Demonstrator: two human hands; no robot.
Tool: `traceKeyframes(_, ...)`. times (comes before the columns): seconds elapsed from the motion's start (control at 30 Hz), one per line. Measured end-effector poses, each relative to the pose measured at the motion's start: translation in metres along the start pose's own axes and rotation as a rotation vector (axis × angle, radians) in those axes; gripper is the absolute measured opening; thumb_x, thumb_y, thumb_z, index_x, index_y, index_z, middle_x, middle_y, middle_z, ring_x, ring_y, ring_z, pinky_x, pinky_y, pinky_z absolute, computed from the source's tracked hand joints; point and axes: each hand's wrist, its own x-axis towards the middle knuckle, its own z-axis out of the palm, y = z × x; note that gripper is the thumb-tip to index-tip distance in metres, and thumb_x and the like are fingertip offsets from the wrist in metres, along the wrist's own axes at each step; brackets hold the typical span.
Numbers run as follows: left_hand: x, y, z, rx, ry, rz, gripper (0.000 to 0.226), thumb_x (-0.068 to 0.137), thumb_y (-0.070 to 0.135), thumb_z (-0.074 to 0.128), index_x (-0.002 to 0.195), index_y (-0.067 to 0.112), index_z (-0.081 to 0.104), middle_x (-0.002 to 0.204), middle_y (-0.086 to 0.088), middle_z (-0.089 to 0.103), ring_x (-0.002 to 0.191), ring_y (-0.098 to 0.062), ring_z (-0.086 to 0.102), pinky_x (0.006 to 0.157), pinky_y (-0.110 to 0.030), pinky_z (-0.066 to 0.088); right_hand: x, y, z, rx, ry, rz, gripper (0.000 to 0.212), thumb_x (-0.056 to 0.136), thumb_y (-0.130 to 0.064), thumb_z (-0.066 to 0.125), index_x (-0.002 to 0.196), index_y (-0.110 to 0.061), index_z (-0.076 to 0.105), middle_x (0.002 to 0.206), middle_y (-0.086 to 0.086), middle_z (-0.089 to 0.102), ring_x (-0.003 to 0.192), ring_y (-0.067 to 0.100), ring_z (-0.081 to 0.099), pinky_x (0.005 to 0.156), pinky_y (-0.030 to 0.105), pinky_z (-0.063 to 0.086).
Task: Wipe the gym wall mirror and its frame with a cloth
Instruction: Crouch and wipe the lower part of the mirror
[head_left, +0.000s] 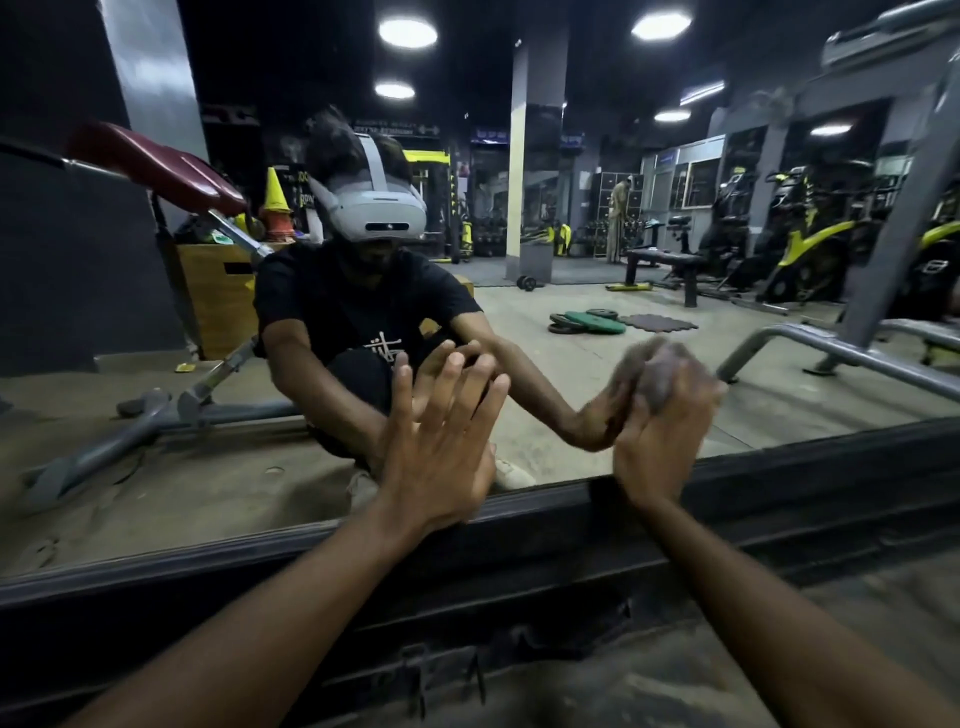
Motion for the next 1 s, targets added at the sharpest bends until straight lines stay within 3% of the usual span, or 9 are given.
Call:
traceKeyframes(0.07, 0.03, 0.005, -0.002, 0.001, -0.019, -0.024, 0.08, 0.084, 0.037, 0.059, 0.156, 0.012, 0.038, 0.167, -0.013, 0.026, 0.154, -0.037, 0.019, 0.113, -0.075, 0.022, 0.013, -0.018, 0.001, 0.049, 0.024, 0.107, 0.064, 0.104, -0.026, 0.046, 0.16, -0.028, 0.016, 0.169, 0.006, 0.013, 0.156, 0.031, 0.01, 0.125, 0.054, 0.019)
traceKeyframes(0.2, 0.061, 0.022, 0.002, 0.032, -0.092, -0.143, 0.079, 0.087, 0.042, 0.056, 0.157, 0.011, 0.034, 0.168, -0.014, 0.021, 0.154, -0.041, 0.021, 0.115, -0.072, 0.02, -0.008, -0.01, -0.001, -0.006, -0.262, -0.519, 0.071, 0.101, -0.023, 0.049, 0.161, -0.034, 0.014, 0.171, 0.002, -0.004, 0.158, 0.032, -0.006, 0.124, 0.06, 0.01)
traceKeyframes(0.27, 0.062, 0.03, 0.002, 0.026, -0.079, -0.149, 0.08, 0.088, 0.042, 0.056, 0.158, 0.01, 0.033, 0.168, -0.015, 0.02, 0.154, -0.041, 0.02, 0.116, -0.071, 0.02, 0.024, 0.007, -0.013, -0.09, -0.259, -0.675, 0.07, 0.099, -0.013, 0.057, 0.159, -0.024, 0.023, 0.17, 0.007, 0.003, 0.156, 0.037, 0.005, 0.121, 0.067, 0.018)
traceKeyframes(0.47, 0.106, 0.025, -0.008, 0.034, -0.089, -0.151, 0.076, 0.092, 0.044, 0.049, 0.159, 0.014, 0.029, 0.17, -0.012, 0.015, 0.157, -0.036, 0.012, 0.117, -0.071, 0.014, 0.146, -0.058, -0.009, 0.078, 0.19, 0.016, 0.057, 0.106, -0.044, 0.029, 0.159, -0.023, 0.03, 0.166, 0.01, 0.027, 0.154, 0.031, 0.02, 0.123, 0.059, 0.021)
traceKeyframes(0.57, 0.106, 0.028, -0.006, 0.052, -0.12, -0.174, 0.077, 0.093, 0.044, 0.047, 0.16, 0.013, 0.025, 0.171, -0.013, 0.01, 0.157, -0.035, 0.008, 0.118, -0.07, 0.013, 0.115, -0.074, 0.004, -0.017, -0.01, -0.369, 0.048, 0.104, -0.03, 0.041, 0.151, -0.018, 0.037, 0.152, 0.017, 0.038, 0.14, 0.036, 0.036, 0.118, 0.059, 0.032)
traceKeyframes(0.67, 0.079, 0.035, 0.002, 0.1, -0.126, -0.109, 0.079, 0.093, 0.042, 0.05, 0.161, 0.011, 0.024, 0.17, -0.015, 0.01, 0.157, -0.036, 0.01, 0.118, -0.069, 0.017, 0.075, -0.019, -0.002, -0.025, -0.202, -0.772, 0.062, 0.099, -0.019, 0.06, 0.156, -0.02, 0.038, 0.167, 0.013, 0.023, 0.156, 0.038, 0.013, 0.126, 0.058, 0.01)
traceKeyframes(0.77, 0.056, 0.043, 0.008, 0.129, -0.125, -0.079, 0.08, 0.09, 0.04, 0.055, 0.16, 0.013, 0.029, 0.169, -0.015, 0.015, 0.156, -0.038, 0.015, 0.118, -0.069, 0.019, 0.094, 0.038, -0.025, 0.052, -0.132, -0.534, 0.047, 0.106, -0.032, 0.043, 0.15, -0.019, 0.039, 0.163, 0.017, 0.03, 0.152, 0.039, 0.022, 0.122, 0.063, 0.018)
traceKeyframes(0.87, 0.048, 0.055, 0.015, 0.116, -0.121, -0.056, 0.076, 0.089, 0.039, 0.056, 0.159, 0.018, 0.034, 0.169, -0.014, 0.017, 0.155, -0.041, 0.016, 0.116, -0.072, 0.018, 0.085, 0.043, -0.027, 0.122, -0.016, -0.236, 0.045, 0.106, -0.025, 0.044, 0.151, -0.019, 0.037, 0.163, 0.012, 0.024, 0.151, 0.032, 0.02, 0.121, 0.058, 0.023)
traceKeyframes(1.0, 0.037, 0.072, 0.018, 0.07, -0.129, -0.066, 0.079, 0.088, 0.037, 0.06, 0.16, 0.017, 0.032, 0.17, -0.014, 0.015, 0.155, -0.042, 0.014, 0.115, -0.073, 0.02, 0.02, 0.035, -0.005, 0.085, -0.275, -0.519, 0.058, 0.101, -0.019, 0.049, 0.158, -0.021, 0.035, 0.169, 0.008, 0.008, 0.156, 0.038, 0.002, 0.121, 0.065, 0.014)
